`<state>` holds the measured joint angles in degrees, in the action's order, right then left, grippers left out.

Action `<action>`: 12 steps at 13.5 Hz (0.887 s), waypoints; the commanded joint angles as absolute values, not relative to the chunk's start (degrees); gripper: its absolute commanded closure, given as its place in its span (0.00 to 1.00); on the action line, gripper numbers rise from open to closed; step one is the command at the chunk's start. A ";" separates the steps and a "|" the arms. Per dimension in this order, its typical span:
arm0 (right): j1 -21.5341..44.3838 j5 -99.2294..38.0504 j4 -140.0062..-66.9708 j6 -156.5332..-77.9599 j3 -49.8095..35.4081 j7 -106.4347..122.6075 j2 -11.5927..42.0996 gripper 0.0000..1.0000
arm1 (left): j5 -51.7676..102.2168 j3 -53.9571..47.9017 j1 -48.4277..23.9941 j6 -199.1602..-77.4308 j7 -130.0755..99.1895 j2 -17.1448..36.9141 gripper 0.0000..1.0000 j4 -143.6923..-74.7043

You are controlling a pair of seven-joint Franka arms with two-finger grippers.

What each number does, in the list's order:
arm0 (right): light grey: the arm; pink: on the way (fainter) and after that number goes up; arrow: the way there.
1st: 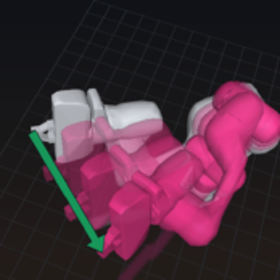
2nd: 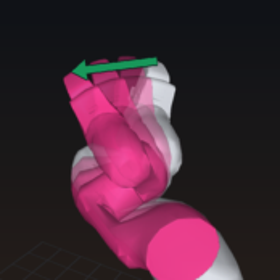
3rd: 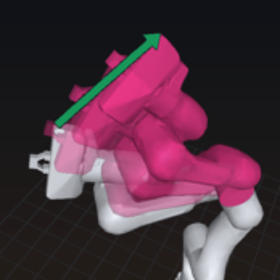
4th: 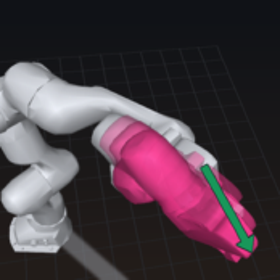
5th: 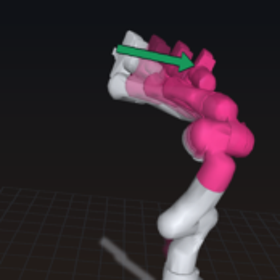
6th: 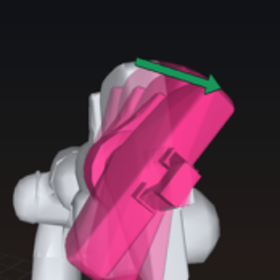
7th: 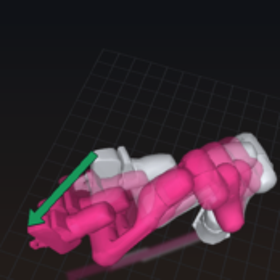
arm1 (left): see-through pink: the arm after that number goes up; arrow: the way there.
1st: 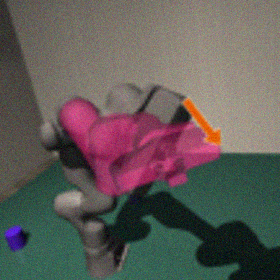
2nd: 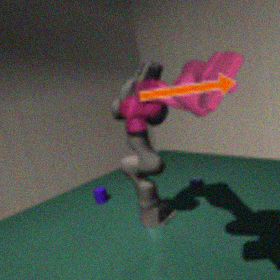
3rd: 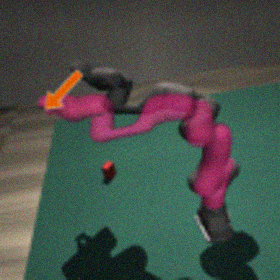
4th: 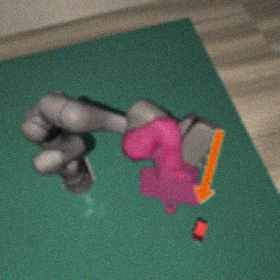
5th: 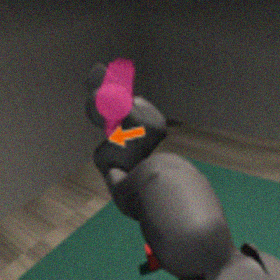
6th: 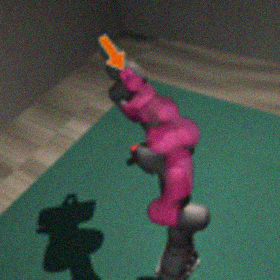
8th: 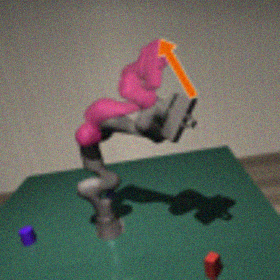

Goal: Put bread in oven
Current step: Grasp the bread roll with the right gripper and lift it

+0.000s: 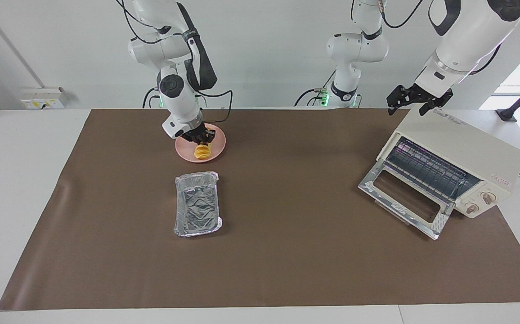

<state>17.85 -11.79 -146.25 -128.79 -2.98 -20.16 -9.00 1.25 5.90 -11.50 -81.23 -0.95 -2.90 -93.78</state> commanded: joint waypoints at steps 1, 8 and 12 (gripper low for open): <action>17.58 -12.92 -141.97 -122.28 -3.08 -21.27 -12.04 1.00 | 1.58 5.89 -11.16 -81.39 -0.62 -3.87 0.00 -94.31; 12.31 -5.82 -112.18 -109.60 -2.90 -17.86 0.85 1.00 | 1.58 5.89 -11.16 -81.39 -0.62 -3.78 0.00 -94.31; 11.95 -4.83 -99.43 -111.35 -2.90 -14.33 11.93 1.00 | 1.58 5.89 -11.16 -81.39 -0.62 -3.78 0.00 -94.31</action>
<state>12.53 -5.45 -107.69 -111.59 -2.49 -15.92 4.80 1.25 5.90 -11.50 -81.23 -0.95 -2.90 -93.78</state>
